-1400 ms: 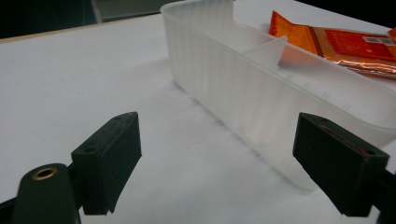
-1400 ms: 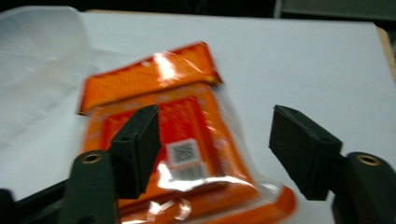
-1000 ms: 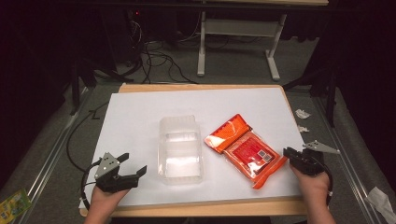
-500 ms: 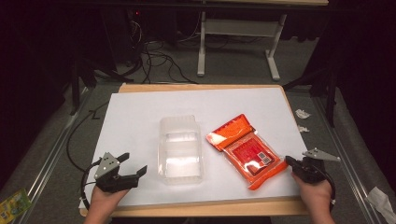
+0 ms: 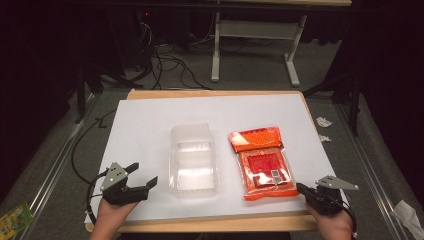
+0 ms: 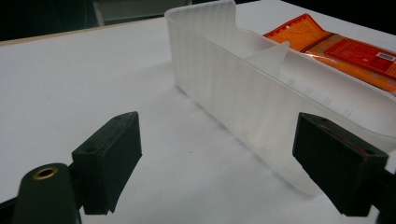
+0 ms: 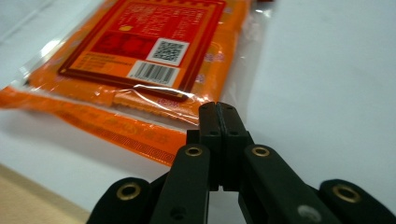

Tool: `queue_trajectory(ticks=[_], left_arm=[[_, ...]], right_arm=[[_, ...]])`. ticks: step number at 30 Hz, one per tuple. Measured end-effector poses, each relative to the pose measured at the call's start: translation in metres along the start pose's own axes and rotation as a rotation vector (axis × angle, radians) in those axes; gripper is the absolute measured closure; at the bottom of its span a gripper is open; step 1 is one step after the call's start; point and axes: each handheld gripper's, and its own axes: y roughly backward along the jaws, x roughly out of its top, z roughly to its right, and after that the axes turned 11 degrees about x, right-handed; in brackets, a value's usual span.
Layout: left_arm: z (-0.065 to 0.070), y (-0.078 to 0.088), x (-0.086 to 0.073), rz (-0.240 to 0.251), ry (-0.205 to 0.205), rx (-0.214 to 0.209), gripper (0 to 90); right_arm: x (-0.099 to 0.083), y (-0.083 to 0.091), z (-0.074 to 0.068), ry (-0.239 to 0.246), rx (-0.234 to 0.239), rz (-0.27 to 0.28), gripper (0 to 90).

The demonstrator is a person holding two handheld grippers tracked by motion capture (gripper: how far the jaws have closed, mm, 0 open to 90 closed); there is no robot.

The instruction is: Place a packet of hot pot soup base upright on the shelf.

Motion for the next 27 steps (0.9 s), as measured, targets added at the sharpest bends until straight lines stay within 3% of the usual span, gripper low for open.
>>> queue_trajectory(ticks=[8,11,12,14,17,21,24,27], left_arm=[[0.000,0.000,0.000,-0.002,-0.006,-0.004,16.2],[0.000,0.000,0.000,-0.001,-0.007,-0.004,16.2],[0.000,0.000,0.000,0.001,-0.006,-0.003,16.3],[0.000,0.001,0.000,0.002,-0.007,-0.002,16.2],[-0.001,-0.001,-0.001,-0.001,-0.005,-0.001,16.2],[-0.001,0.000,-0.001,0.000,-0.002,0.000,16.3],[-0.002,0.000,-0.001,-0.001,0.001,0.006,16.2],[-0.002,0.000,-0.002,-0.002,0.003,0.014,16.2]], right_arm=[[0.004,-0.016,-0.029,0.071,0.059,-0.028,90.0],[0.007,-0.019,-0.034,0.095,0.050,-0.037,90.0],[0.008,-0.016,-0.032,0.081,0.047,-0.013,90.0],[0.010,-0.008,-0.026,0.033,0.076,0.059,80.2],[0.014,-0.003,-0.014,-0.014,0.068,0.127,66.4],[0.025,-0.012,0.006,-0.062,0.045,0.164,49.0],[0.035,-0.025,0.026,-0.085,0.070,0.178,38.5],[0.048,-0.040,0.046,-0.140,0.081,0.183,33.7]])
